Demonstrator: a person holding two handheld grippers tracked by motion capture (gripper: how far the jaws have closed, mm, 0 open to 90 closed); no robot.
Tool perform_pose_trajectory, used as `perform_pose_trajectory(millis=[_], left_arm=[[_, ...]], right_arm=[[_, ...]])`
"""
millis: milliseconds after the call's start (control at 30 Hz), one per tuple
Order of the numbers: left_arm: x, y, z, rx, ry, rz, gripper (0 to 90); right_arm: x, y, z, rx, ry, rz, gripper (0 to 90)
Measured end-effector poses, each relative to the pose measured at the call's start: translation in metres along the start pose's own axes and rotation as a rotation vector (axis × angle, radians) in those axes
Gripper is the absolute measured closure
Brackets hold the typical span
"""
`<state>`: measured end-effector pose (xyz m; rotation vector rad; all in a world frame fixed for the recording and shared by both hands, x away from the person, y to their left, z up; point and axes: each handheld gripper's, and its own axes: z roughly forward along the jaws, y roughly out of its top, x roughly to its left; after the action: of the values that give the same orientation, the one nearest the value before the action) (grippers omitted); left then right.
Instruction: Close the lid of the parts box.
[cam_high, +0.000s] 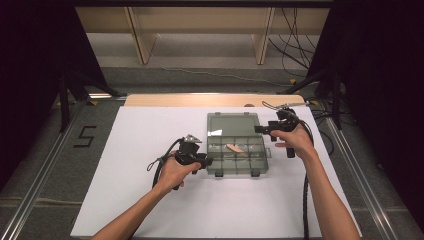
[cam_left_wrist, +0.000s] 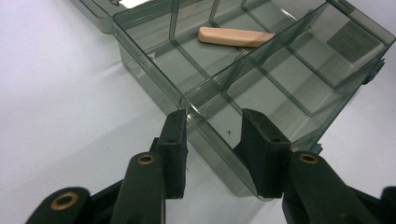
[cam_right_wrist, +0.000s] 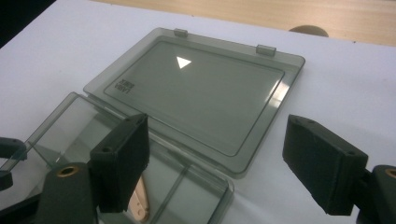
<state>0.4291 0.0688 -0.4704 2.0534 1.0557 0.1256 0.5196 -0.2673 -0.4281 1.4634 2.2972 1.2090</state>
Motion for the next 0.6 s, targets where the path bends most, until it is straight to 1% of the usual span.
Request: perform_pose_trajectory(millis=[33,67,100,133,167,200,233,267,500,533,567,600], left_arm=[[0.000,0.000,0.000,0.002,0.001,0.000,61.8],[0.000,0.000,0.000,0.003,0.003,0.001,61.9],[0.000,0.000,0.000,0.002,0.004,0.001,61.9],[0.000,0.000,0.000,0.002,0.005,0.002,61.9],[0.000,0.000,0.000,0.002,0.005,0.002,62.0],[-0.001,0.000,0.000,0.001,0.006,0.002,62.0],[-0.001,0.000,0.000,0.001,0.007,0.002,62.0],[-0.001,0.000,0.000,0.001,0.007,0.002,62.0],[-0.001,0.000,0.000,0.001,0.007,0.002,62.0],[-0.001,0.000,0.000,0.001,0.007,0.001,62.0],[-0.001,0.000,0.000,0.001,0.007,0.001,62.0],[-0.001,0.000,0.000,0.001,0.007,0.001,62.0]], right_arm=[[-0.001,0.002,0.002,0.010,0.000,0.018,24.1],[-0.002,0.004,0.006,0.005,0.000,0.025,24.3],[-0.002,0.007,0.006,0.028,-0.020,0.039,24.3],[-0.003,0.009,0.009,0.027,-0.026,0.035,24.5],[-0.005,0.010,0.011,0.025,-0.011,0.032,24.8],[-0.006,0.011,0.014,0.041,-0.012,0.041,24.2],[-0.007,0.012,0.017,0.045,-0.023,0.024,24.2],[-0.007,0.012,0.019,0.057,-0.026,0.035,24.0],[-0.015,0.009,0.037,0.091,-0.025,0.077,23.9],[-0.015,0.007,0.040,0.066,-0.026,0.098,23.9],[-0.017,0.007,0.042,0.071,-0.024,0.075,23.9],[-0.017,0.007,0.042,0.071,-0.024,0.075,23.9]])
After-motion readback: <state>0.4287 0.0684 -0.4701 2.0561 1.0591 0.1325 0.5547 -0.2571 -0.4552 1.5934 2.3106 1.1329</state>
